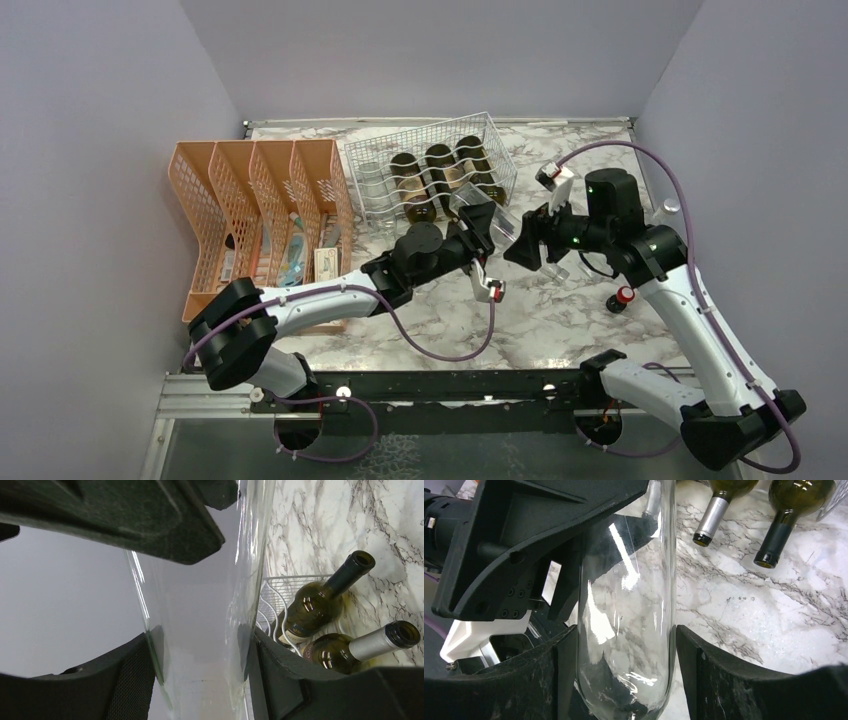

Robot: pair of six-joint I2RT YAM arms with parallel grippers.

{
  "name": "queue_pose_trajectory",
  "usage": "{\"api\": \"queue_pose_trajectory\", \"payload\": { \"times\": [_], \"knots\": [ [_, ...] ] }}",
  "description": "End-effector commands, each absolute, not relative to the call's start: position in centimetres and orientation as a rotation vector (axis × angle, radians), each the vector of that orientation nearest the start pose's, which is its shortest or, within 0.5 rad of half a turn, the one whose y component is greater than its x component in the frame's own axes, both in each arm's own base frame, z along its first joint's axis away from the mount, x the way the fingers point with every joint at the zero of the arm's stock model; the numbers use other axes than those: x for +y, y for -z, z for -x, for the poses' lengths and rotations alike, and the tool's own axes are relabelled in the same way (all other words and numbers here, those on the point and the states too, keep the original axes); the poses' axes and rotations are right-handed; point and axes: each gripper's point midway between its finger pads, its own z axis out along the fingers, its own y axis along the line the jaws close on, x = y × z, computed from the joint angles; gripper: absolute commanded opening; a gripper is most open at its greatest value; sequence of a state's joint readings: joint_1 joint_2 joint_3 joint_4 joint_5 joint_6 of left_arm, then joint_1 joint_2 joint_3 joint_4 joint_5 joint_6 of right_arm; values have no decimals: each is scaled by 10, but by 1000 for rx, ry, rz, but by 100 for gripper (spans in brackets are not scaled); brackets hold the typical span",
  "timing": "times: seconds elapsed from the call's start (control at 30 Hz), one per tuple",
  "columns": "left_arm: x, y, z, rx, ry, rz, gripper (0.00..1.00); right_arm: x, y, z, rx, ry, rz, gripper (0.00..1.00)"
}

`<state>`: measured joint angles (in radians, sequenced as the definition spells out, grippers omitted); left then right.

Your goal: Put the wine bottle on the wine rack

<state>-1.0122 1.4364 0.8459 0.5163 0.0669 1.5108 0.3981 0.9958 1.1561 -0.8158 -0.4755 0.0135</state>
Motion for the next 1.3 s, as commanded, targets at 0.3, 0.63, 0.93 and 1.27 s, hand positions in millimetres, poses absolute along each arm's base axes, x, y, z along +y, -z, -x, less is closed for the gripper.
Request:
{"api": "queue_pose_trajectory", "payload": {
  "times": [0.3, 0.63, 0.93, 1.27],
  "knots": [
    [-392, -307, -281, 502, -264, -1535, 0, 180, -253, -215, 2148, -764, 685, 67],
    [-394, -296, -286, 595, -211, -1619, 0, 179, -254, -219, 2142, -751, 673, 56],
    [-391, -297, -282, 638, -153, -1538, 62, 172, -279, -235, 2051, -680, 579, 1],
    [-383, -293, -264, 725, 13, -1477, 99, 156, -318, -264, 1914, -577, 344, 1]
  ]
}}
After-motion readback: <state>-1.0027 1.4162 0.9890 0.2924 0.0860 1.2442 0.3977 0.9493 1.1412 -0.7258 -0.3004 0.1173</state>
